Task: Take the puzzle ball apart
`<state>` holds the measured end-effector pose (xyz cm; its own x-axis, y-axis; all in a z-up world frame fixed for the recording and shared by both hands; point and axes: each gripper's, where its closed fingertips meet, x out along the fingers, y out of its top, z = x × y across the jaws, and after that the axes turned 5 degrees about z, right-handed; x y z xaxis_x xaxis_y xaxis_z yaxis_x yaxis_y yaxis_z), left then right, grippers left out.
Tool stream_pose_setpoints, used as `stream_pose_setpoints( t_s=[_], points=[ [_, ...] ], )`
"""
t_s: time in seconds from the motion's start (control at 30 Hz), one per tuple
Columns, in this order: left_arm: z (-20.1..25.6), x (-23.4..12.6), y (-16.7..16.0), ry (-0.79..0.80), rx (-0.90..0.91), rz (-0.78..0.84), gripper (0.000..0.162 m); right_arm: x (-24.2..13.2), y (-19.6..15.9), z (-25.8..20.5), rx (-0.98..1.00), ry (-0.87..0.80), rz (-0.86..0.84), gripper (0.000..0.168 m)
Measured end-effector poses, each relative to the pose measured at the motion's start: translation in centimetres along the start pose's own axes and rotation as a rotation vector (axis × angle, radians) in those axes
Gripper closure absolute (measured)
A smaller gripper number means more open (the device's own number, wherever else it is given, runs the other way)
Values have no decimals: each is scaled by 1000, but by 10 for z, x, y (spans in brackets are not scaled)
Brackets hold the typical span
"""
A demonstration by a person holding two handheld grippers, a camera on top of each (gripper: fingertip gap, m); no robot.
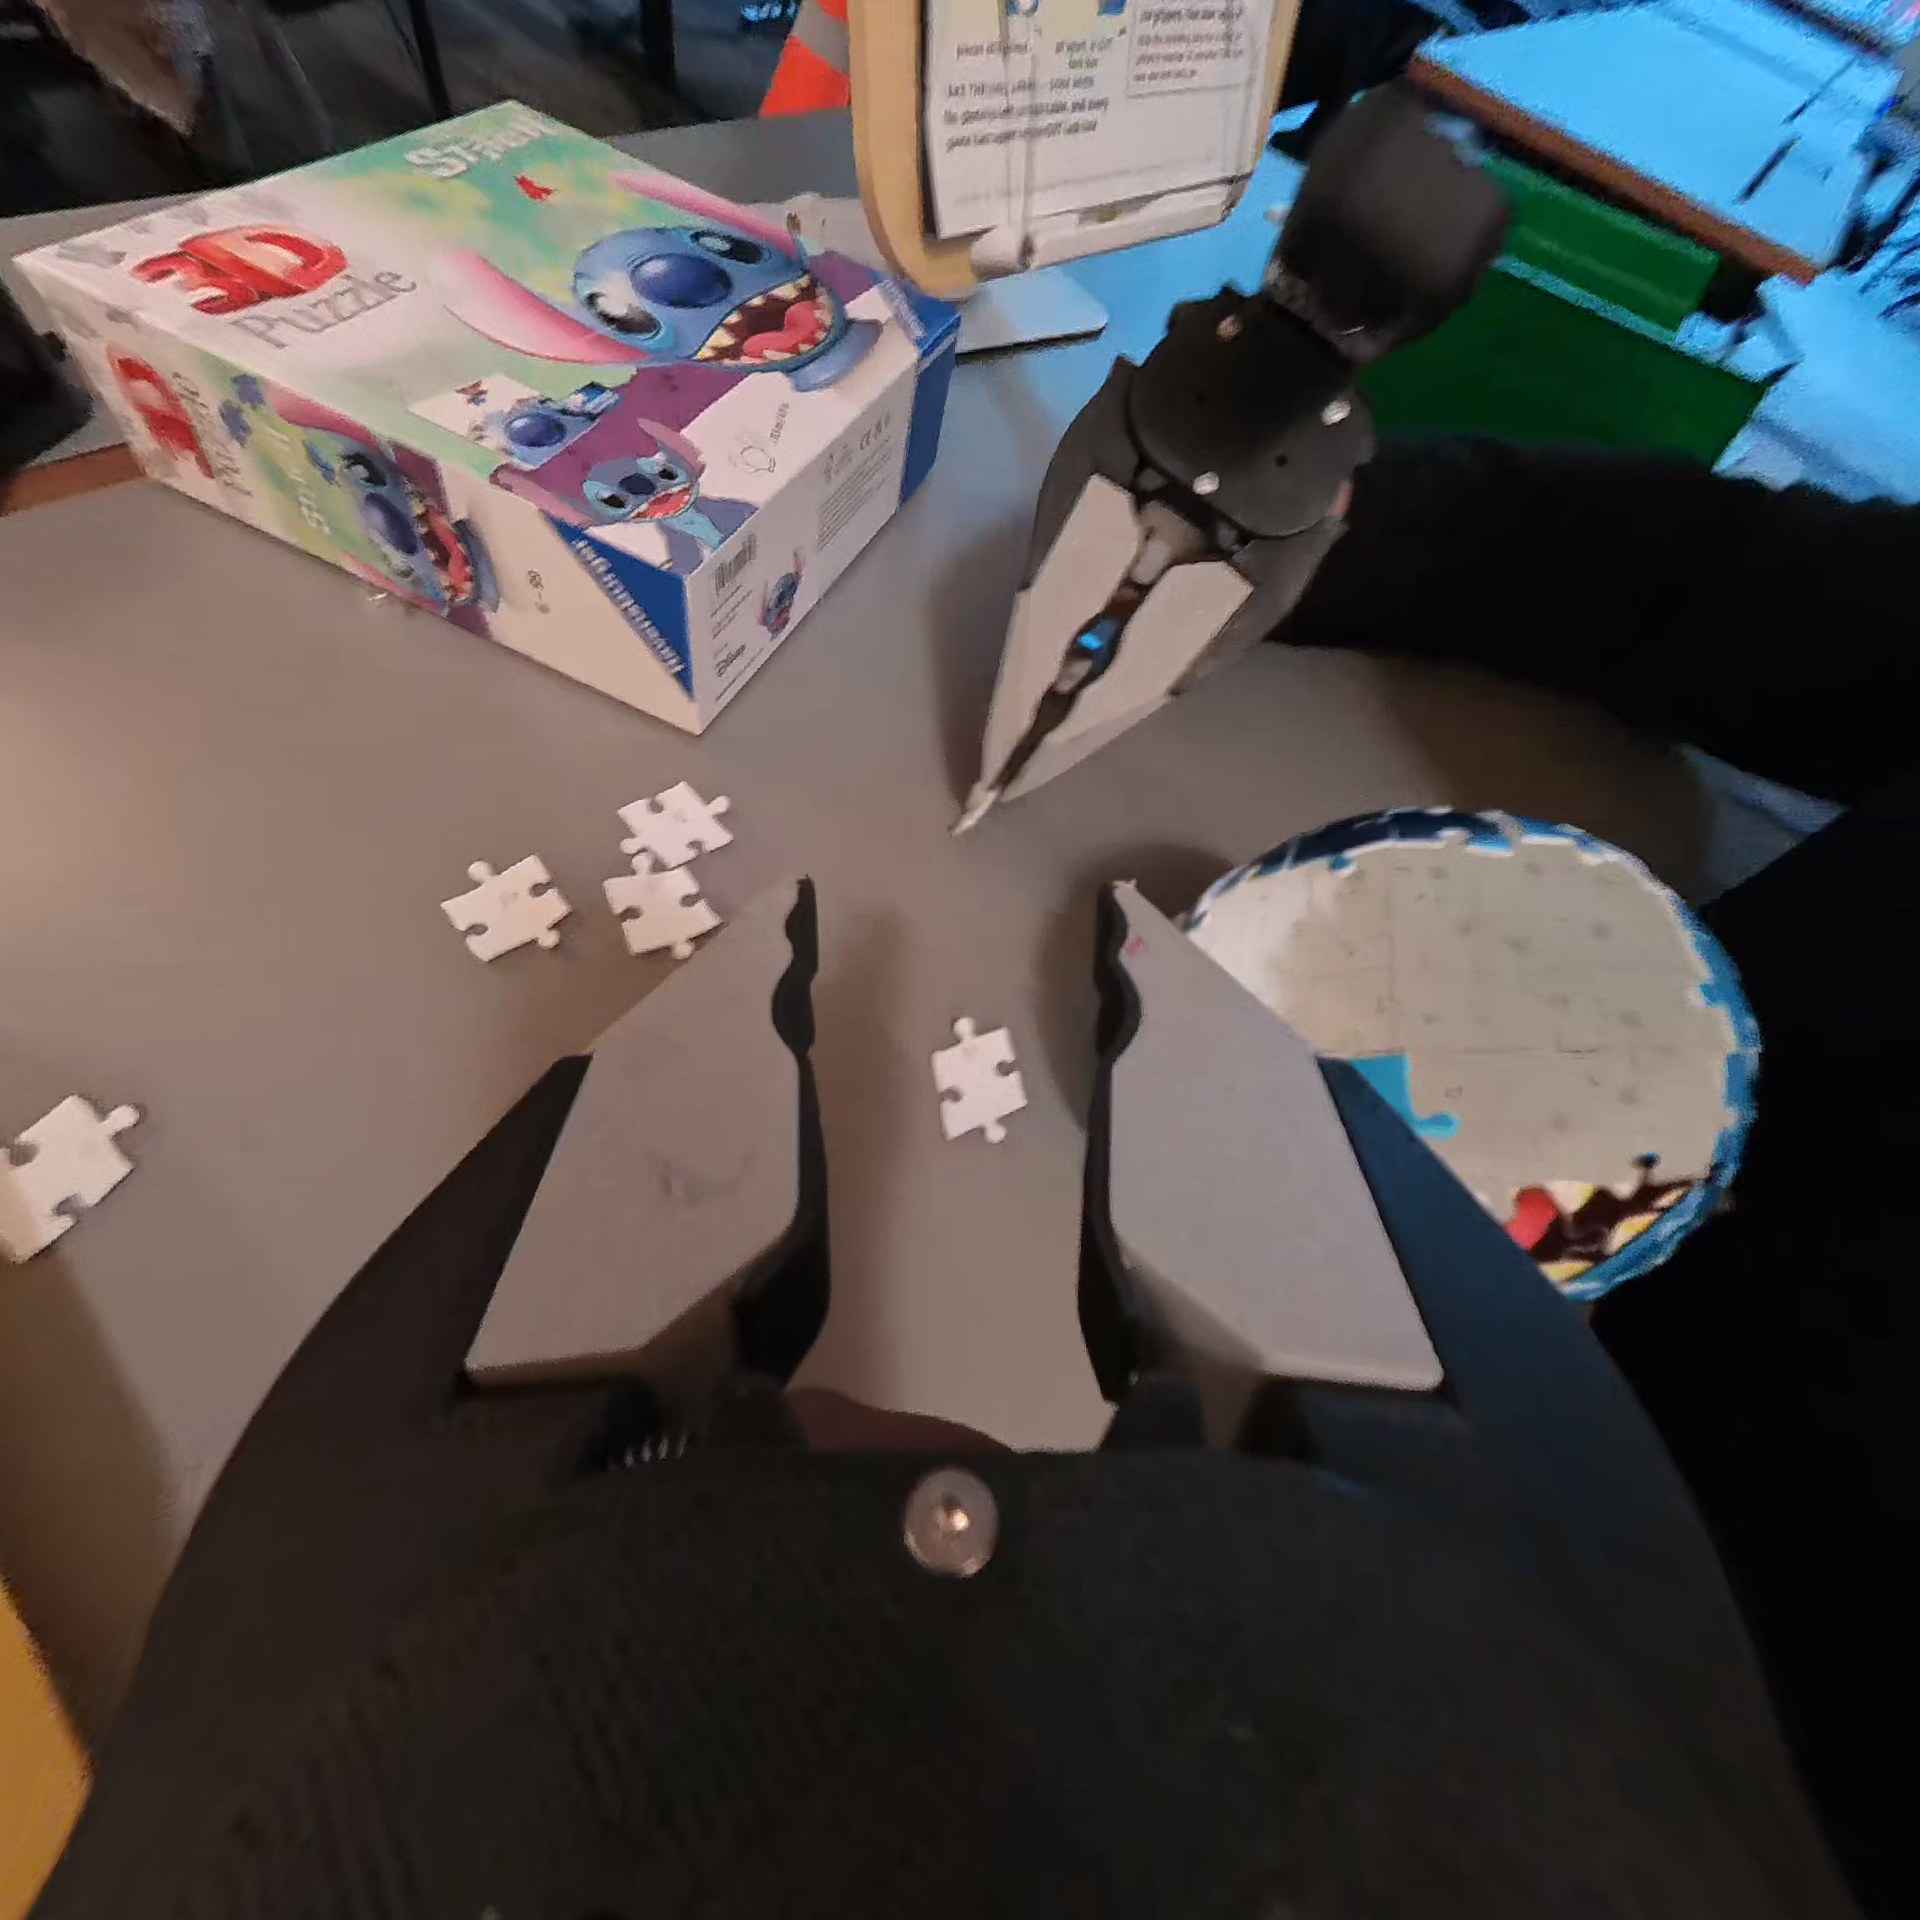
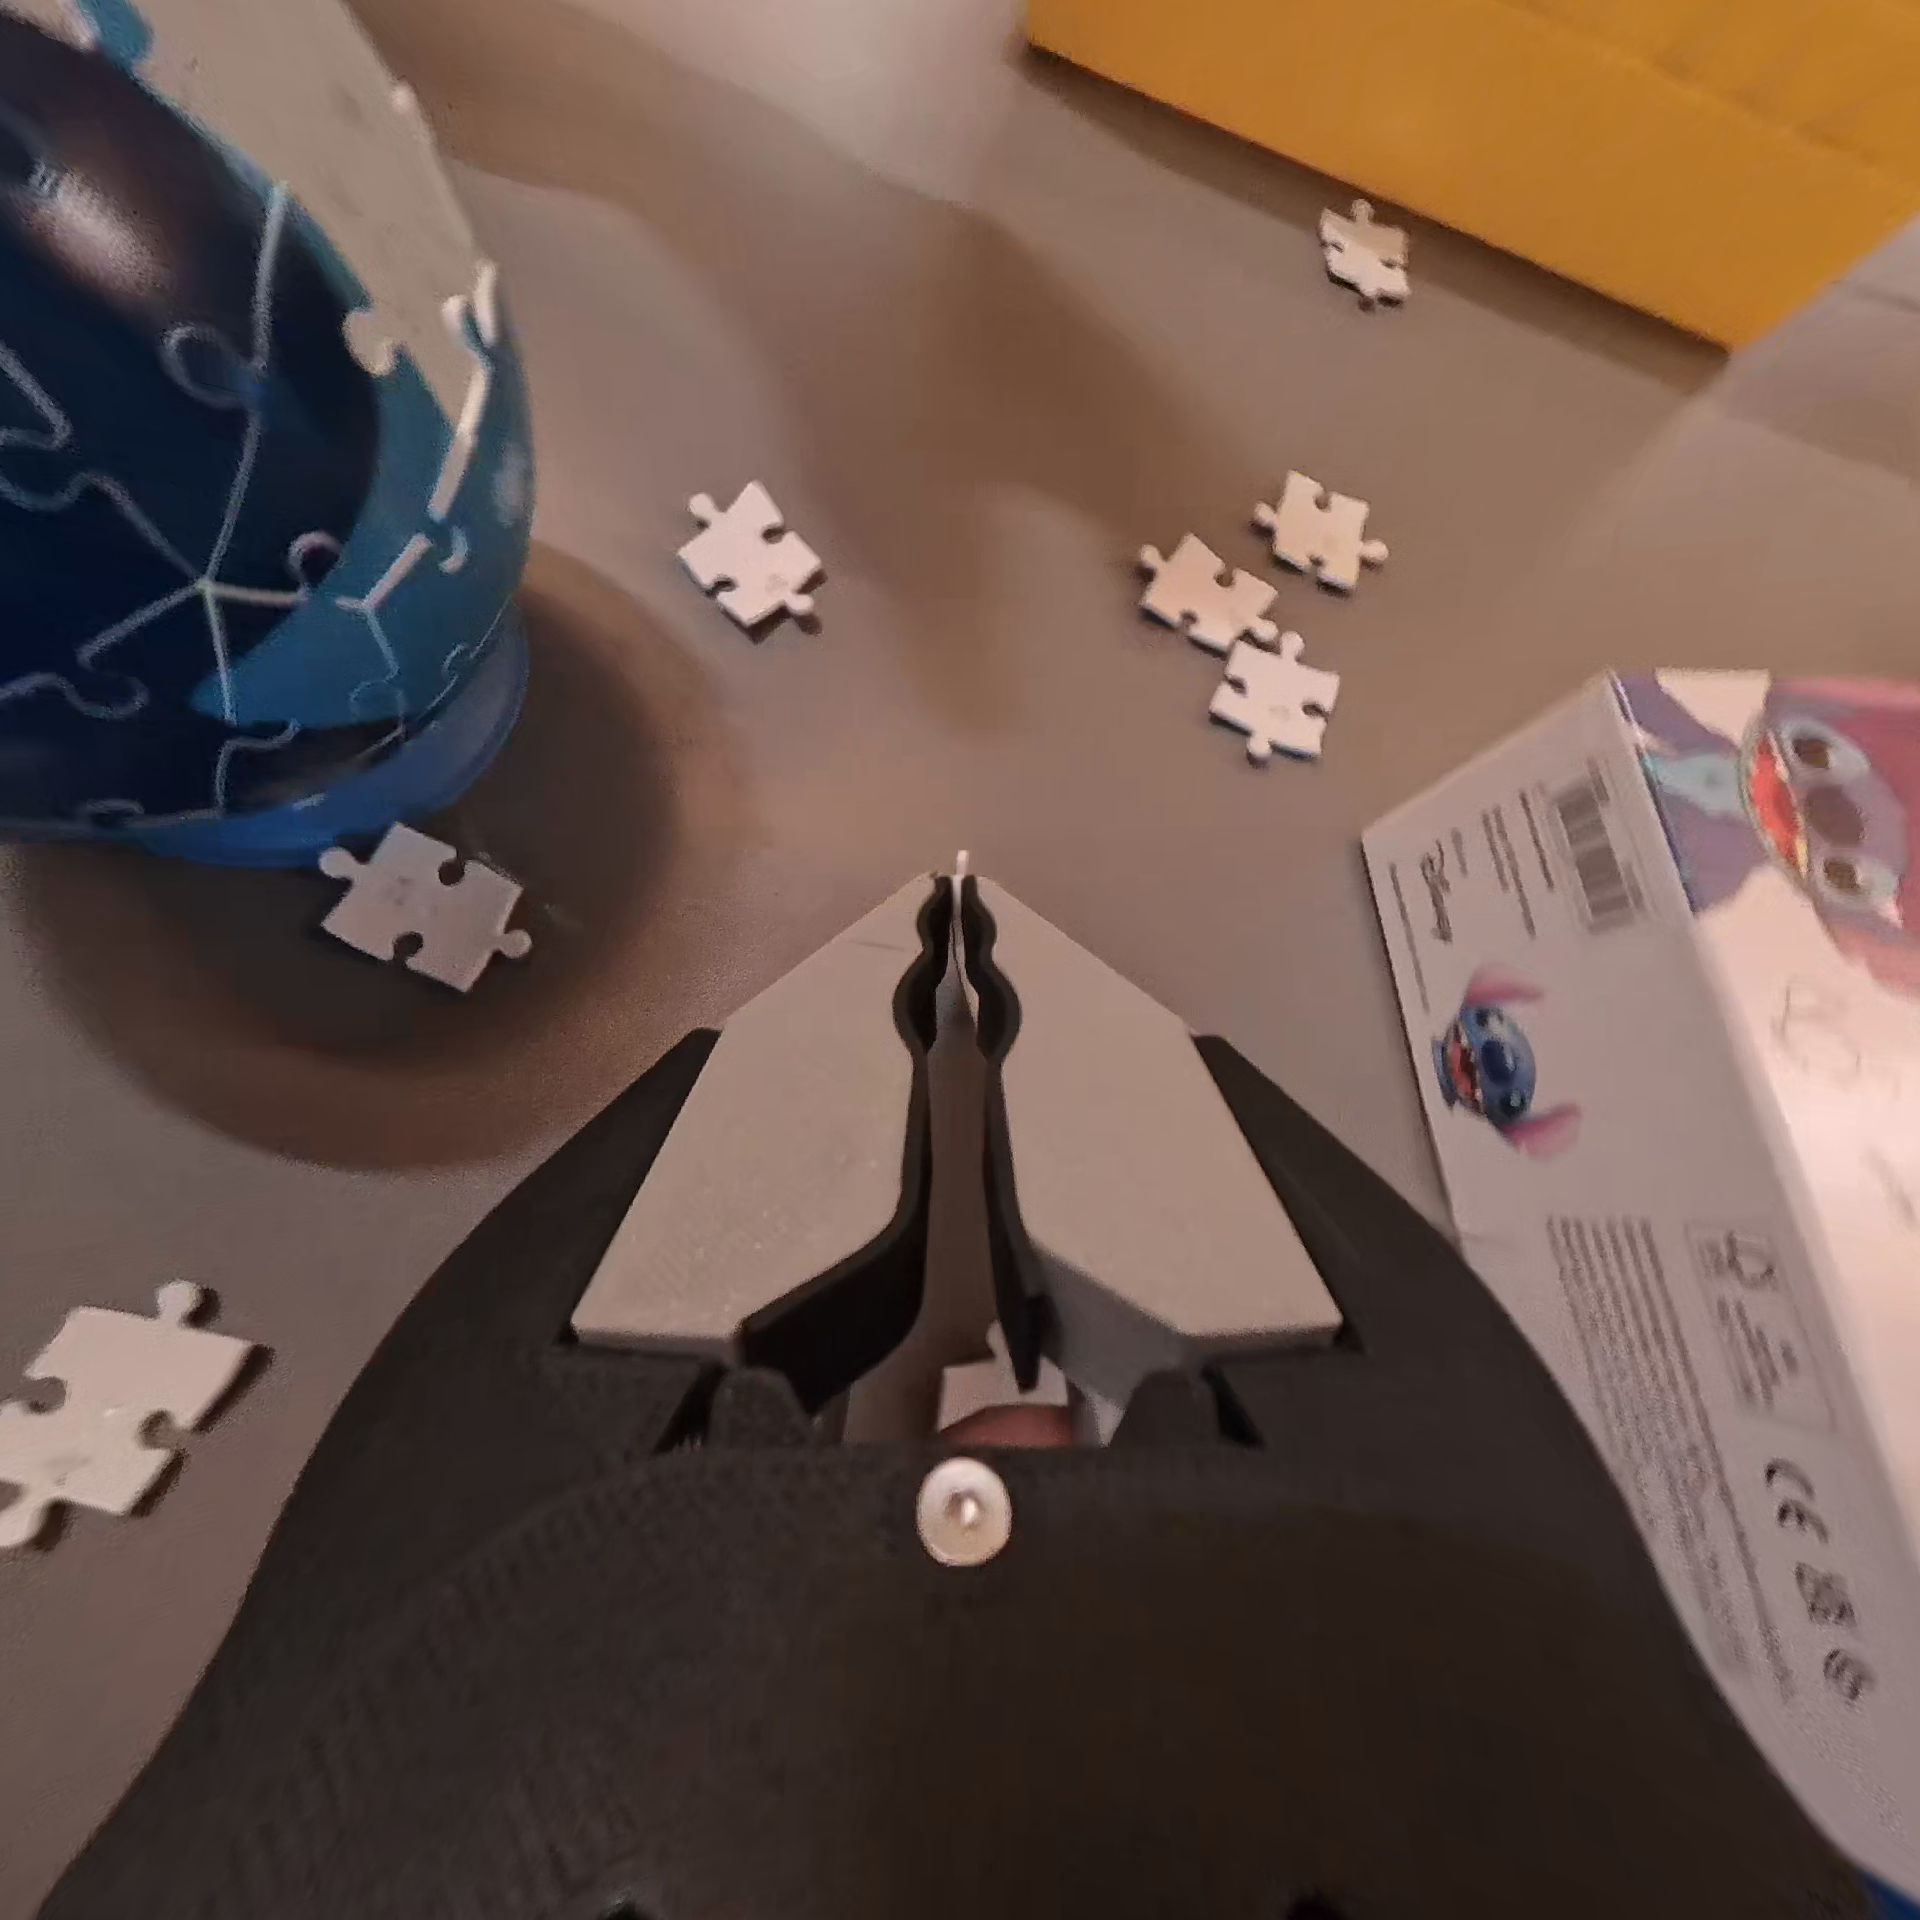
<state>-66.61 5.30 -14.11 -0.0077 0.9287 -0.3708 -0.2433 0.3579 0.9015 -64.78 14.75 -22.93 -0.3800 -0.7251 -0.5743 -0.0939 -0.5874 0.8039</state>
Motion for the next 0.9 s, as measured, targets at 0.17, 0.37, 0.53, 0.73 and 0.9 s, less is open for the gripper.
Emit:
stream_pose_setpoints(
  t_s=[0.17, 0.37, 0.53, 0.73, 0.9],
  points=[
    [9, 15, 19, -21, 122, 10, 112, -28, 46, 12, 353, 67, 256, 168],
    [39, 39, 31, -137, 150, 23, 112, -49, 119, -2, 524, 226, 532, 168],
    [54, 36, 40, -217, 103, 151, 146, -44, 142, -7, 672, 289, 632, 168],
    [50, 23, 36, -277, -85, 159, 162, -37, 149, -9, 623, 235, 630, 168],
    [42, 11, 43, -298, -349, 193, 162, -43, 138, -26, 238, 58, 444, 139]
  ],
)
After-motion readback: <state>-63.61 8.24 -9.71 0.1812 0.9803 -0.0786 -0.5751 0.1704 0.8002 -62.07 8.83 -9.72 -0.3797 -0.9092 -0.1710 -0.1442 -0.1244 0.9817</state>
